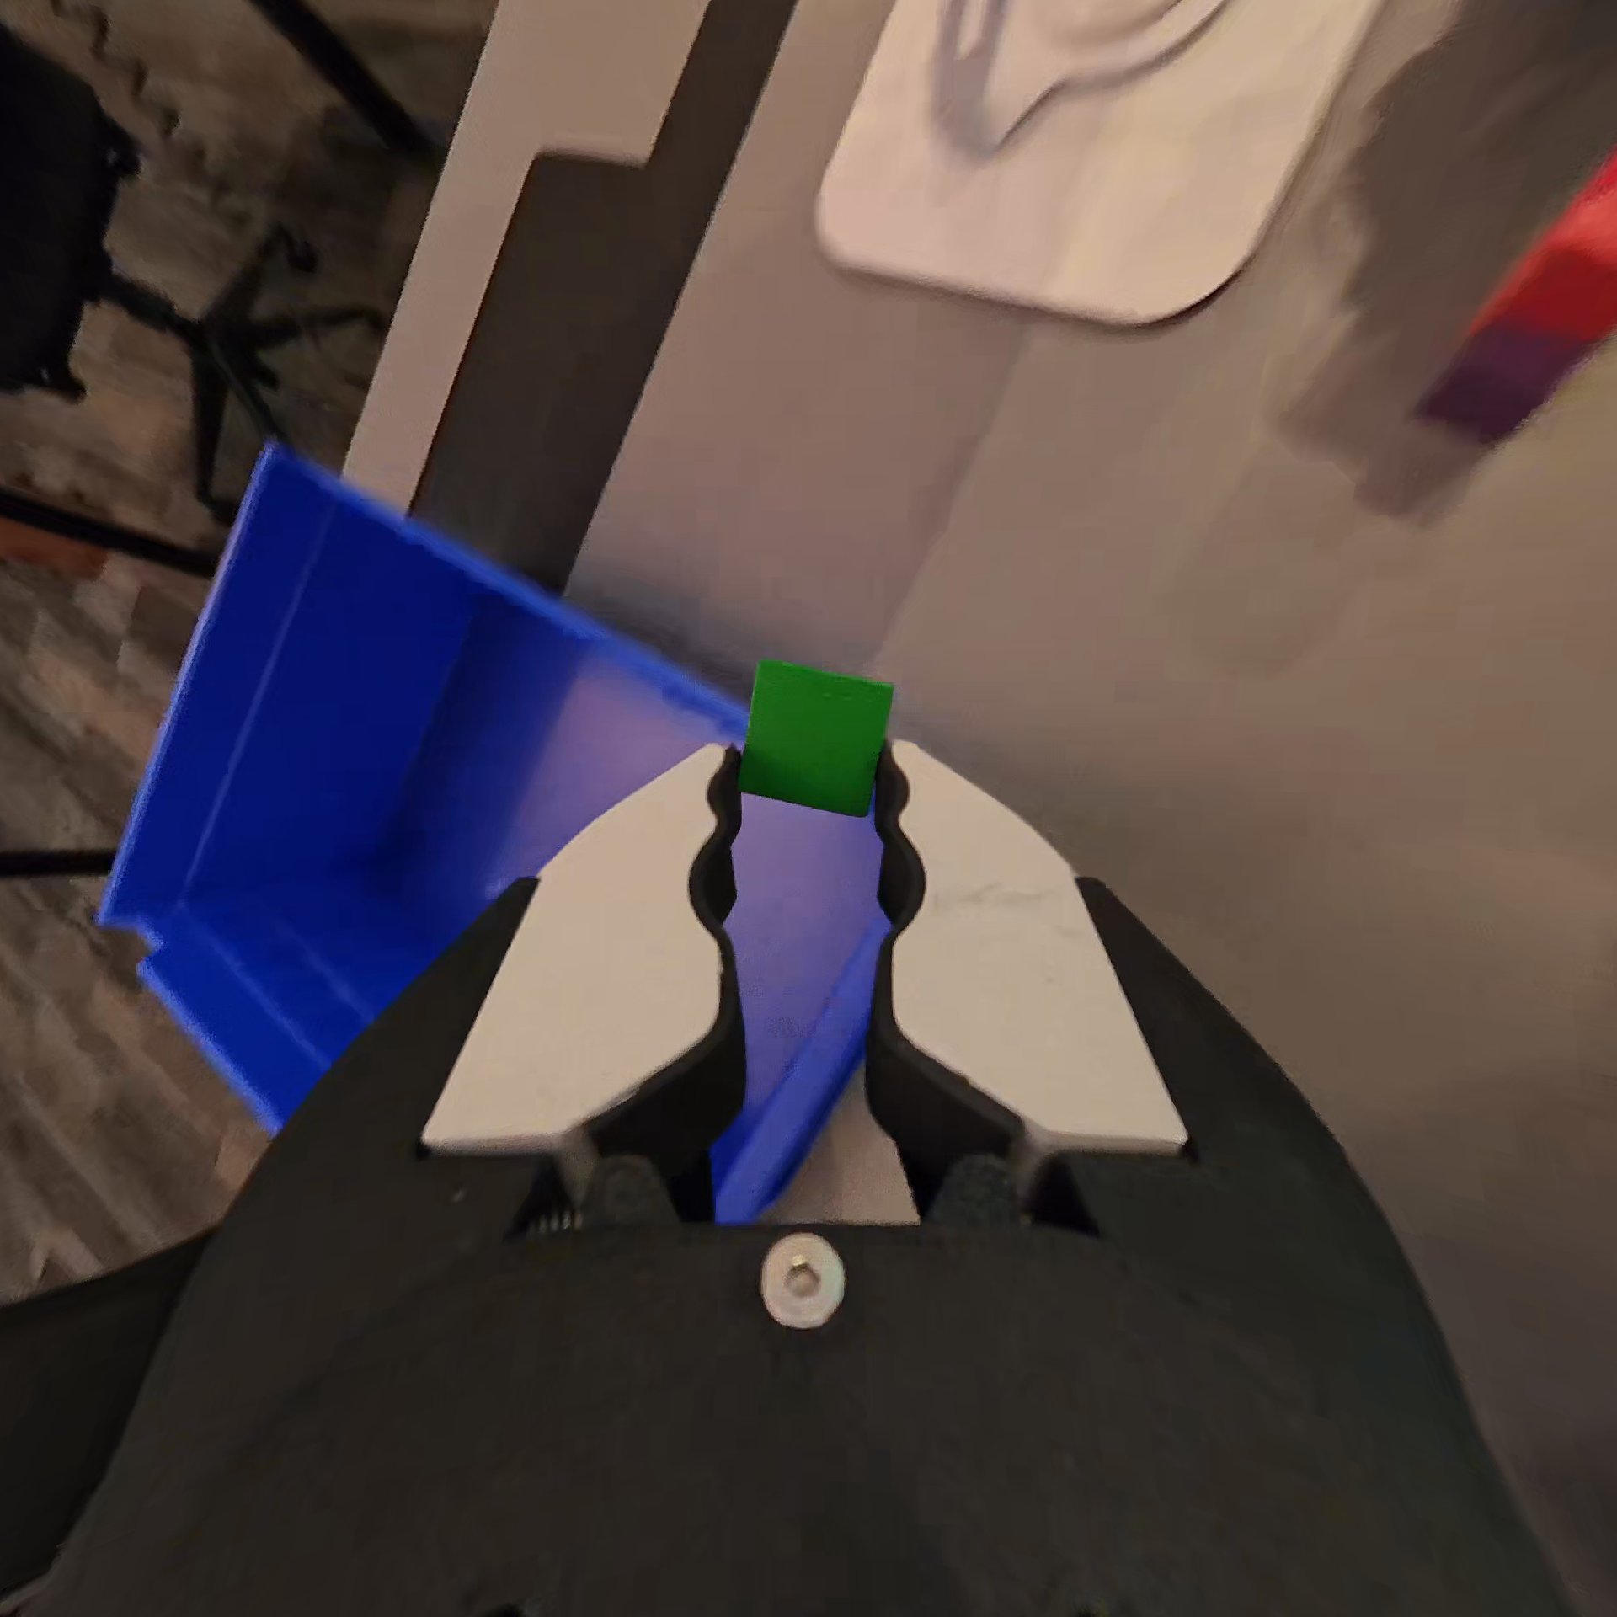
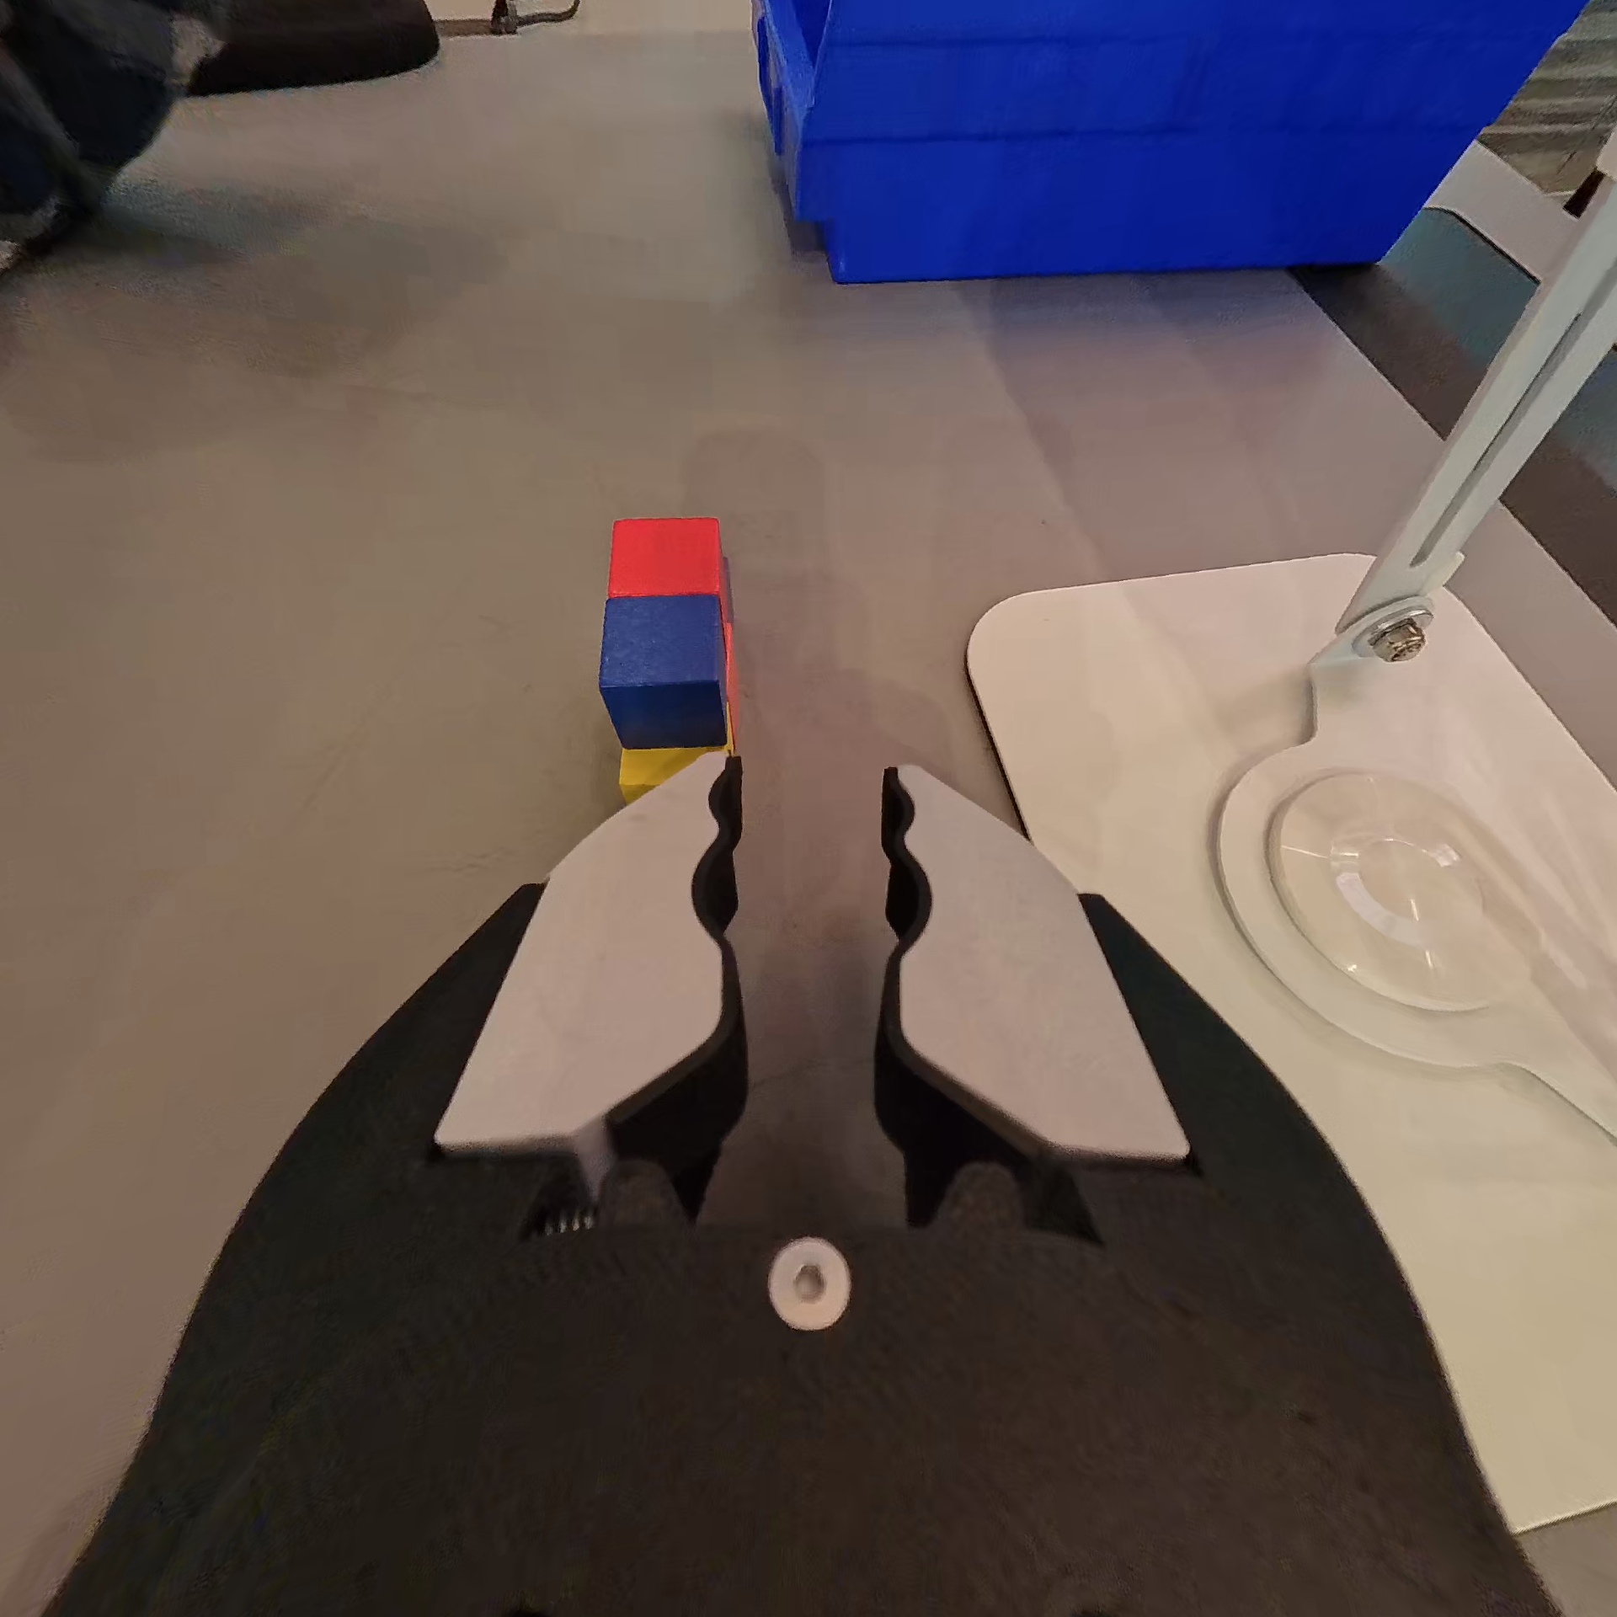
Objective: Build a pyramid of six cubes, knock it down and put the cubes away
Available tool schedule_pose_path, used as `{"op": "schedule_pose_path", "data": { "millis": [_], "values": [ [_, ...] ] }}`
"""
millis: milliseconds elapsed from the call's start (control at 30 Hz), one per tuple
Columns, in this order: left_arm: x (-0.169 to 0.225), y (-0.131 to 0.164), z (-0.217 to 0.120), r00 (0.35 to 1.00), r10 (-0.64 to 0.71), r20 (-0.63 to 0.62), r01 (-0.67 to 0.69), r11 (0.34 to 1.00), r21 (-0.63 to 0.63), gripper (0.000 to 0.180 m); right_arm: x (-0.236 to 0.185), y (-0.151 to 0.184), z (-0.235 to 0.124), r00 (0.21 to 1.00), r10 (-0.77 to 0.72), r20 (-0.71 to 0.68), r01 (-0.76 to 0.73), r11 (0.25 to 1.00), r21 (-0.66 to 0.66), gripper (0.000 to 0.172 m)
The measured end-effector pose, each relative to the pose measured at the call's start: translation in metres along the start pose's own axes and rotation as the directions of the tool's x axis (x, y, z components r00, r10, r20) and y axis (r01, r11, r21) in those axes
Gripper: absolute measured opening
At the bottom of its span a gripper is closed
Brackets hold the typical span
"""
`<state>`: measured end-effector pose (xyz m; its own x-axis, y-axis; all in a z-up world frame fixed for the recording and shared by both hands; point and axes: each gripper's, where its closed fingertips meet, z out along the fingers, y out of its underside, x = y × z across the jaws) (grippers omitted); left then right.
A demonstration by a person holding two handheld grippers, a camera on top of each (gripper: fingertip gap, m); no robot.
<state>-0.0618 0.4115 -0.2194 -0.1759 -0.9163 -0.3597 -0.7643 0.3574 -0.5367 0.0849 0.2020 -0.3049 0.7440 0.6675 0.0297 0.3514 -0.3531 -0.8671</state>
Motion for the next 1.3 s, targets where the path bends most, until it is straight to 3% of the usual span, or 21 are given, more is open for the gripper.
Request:
{"op": "schedule_pose_path", "data": {
  "millis": [200,400,600,733,1300],
  "values": [
    [0.108,-0.070,0.016,0.978,0.163,-0.129,-0.159,0.986,0.045,0.029,0.000,-0.001,0.000,1.000,-0.009,-0.010,0.009,1.000,0.003,0.028],
    [0.169,-0.114,0.040,0.928,0.266,-0.261,-0.257,0.964,0.068,0.028,0.004,-0.004,-0.004,1.000,0.022,-0.013,-0.021,0.999,0.039,0.027],
    [0.185,-0.127,0.060,0.898,0.295,-0.326,-0.290,0.955,0.065,0.028,0.004,-0.004,-0.004,1.000,0.019,-0.015,-0.018,0.999,0.038,0.027],
    [0.186,-0.115,0.071,0.886,0.310,-0.344,-0.328,0.945,0.007,0.028,0.004,-0.005,-0.004,1.000,0.024,-0.013,-0.024,0.999,0.043,0.027],
    [0.194,-0.113,0.075,0.878,0.296,-0.376,-0.319,0.948,0.000,0.028,0.004,-0.005,-0.002,1.000,0.020,-0.008,-0.020,0.999,0.038,0.027]
  ]
}}
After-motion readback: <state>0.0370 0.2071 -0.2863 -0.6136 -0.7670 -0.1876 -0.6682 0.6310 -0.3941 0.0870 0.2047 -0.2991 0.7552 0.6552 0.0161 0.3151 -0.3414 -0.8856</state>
